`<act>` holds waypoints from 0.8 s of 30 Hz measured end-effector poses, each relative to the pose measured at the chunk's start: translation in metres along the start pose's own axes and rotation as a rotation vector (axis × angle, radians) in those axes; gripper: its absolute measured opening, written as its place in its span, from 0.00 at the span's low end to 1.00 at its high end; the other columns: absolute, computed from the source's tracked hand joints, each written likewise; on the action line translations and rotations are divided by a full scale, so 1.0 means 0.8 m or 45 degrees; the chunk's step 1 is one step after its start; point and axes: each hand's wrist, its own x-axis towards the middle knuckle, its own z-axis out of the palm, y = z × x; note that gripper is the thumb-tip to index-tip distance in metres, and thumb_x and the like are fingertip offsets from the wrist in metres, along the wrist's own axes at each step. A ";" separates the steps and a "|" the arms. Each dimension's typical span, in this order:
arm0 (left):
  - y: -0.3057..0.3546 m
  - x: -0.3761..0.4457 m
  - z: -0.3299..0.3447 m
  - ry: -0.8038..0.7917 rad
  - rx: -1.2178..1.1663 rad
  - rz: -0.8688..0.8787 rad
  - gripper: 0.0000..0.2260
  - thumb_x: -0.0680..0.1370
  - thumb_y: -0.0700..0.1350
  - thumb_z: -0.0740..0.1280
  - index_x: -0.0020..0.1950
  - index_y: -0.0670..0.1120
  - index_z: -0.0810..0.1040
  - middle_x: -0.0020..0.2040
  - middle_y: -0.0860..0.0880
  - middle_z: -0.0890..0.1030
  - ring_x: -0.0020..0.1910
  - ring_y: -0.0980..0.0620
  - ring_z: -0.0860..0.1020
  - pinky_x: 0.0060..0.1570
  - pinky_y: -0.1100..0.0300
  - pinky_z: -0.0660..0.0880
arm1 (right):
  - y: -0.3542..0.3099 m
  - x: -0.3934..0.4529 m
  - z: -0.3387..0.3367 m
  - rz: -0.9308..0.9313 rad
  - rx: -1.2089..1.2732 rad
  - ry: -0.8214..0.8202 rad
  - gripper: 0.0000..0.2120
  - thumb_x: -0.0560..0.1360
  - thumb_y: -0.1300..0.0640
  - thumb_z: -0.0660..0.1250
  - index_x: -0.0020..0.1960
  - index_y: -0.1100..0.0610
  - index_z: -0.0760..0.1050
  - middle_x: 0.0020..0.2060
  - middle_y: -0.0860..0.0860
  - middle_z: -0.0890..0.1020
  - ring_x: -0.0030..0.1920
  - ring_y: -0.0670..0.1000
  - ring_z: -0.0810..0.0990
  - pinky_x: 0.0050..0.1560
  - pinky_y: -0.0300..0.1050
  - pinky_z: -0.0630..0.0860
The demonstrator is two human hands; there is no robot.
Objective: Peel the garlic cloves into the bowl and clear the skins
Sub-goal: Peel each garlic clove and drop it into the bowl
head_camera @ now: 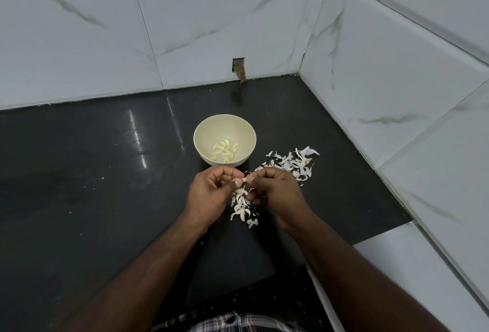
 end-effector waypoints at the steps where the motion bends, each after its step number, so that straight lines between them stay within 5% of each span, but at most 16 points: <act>1: 0.000 0.000 0.001 0.011 0.007 -0.016 0.05 0.76 0.36 0.73 0.45 0.46 0.85 0.40 0.42 0.85 0.39 0.48 0.81 0.43 0.54 0.80 | 0.003 0.002 0.000 -0.075 -0.113 0.044 0.06 0.76 0.65 0.68 0.42 0.60 0.80 0.32 0.55 0.81 0.30 0.50 0.79 0.32 0.43 0.74; 5: 0.003 0.000 0.003 0.015 -0.031 -0.149 0.04 0.77 0.37 0.72 0.44 0.43 0.84 0.34 0.42 0.83 0.33 0.52 0.78 0.34 0.61 0.75 | 0.020 0.005 0.000 -0.667 -0.916 0.270 0.03 0.74 0.59 0.71 0.42 0.54 0.81 0.37 0.45 0.81 0.39 0.45 0.79 0.42 0.44 0.76; 11: 0.006 0.002 0.004 -0.037 -0.108 -0.240 0.04 0.78 0.37 0.70 0.46 0.40 0.84 0.37 0.41 0.82 0.34 0.53 0.77 0.31 0.67 0.72 | 0.031 0.007 -0.007 -1.155 -1.309 0.290 0.01 0.75 0.59 0.69 0.45 0.55 0.79 0.43 0.47 0.80 0.39 0.47 0.78 0.36 0.42 0.73; 13: 0.005 0.002 0.002 -0.030 -0.041 -0.176 0.03 0.78 0.37 0.71 0.45 0.41 0.84 0.38 0.38 0.83 0.35 0.52 0.78 0.33 0.65 0.74 | 0.026 0.005 -0.003 -0.898 -1.111 0.278 0.02 0.75 0.58 0.69 0.44 0.55 0.80 0.39 0.46 0.81 0.38 0.45 0.78 0.38 0.40 0.73; 17: 0.000 0.006 -0.005 -0.010 0.182 0.048 0.08 0.76 0.37 0.72 0.43 0.50 0.84 0.38 0.46 0.84 0.37 0.54 0.81 0.42 0.60 0.77 | 0.005 0.003 0.005 -0.065 -0.114 0.062 0.05 0.76 0.66 0.67 0.42 0.61 0.79 0.31 0.54 0.81 0.29 0.50 0.79 0.33 0.44 0.71; 20: -0.003 0.007 -0.006 -0.014 0.260 0.146 0.10 0.76 0.39 0.73 0.44 0.55 0.84 0.39 0.55 0.84 0.41 0.55 0.81 0.45 0.58 0.78 | -0.003 0.002 0.003 0.094 0.138 0.001 0.05 0.76 0.68 0.65 0.44 0.62 0.78 0.35 0.56 0.81 0.28 0.51 0.78 0.32 0.42 0.69; 24: 0.000 0.004 -0.002 0.001 0.096 0.082 0.07 0.76 0.37 0.73 0.46 0.50 0.84 0.36 0.56 0.84 0.38 0.59 0.81 0.41 0.66 0.77 | -0.005 0.003 0.000 0.071 0.067 -0.023 0.04 0.77 0.67 0.66 0.46 0.62 0.79 0.37 0.56 0.83 0.30 0.50 0.79 0.31 0.41 0.71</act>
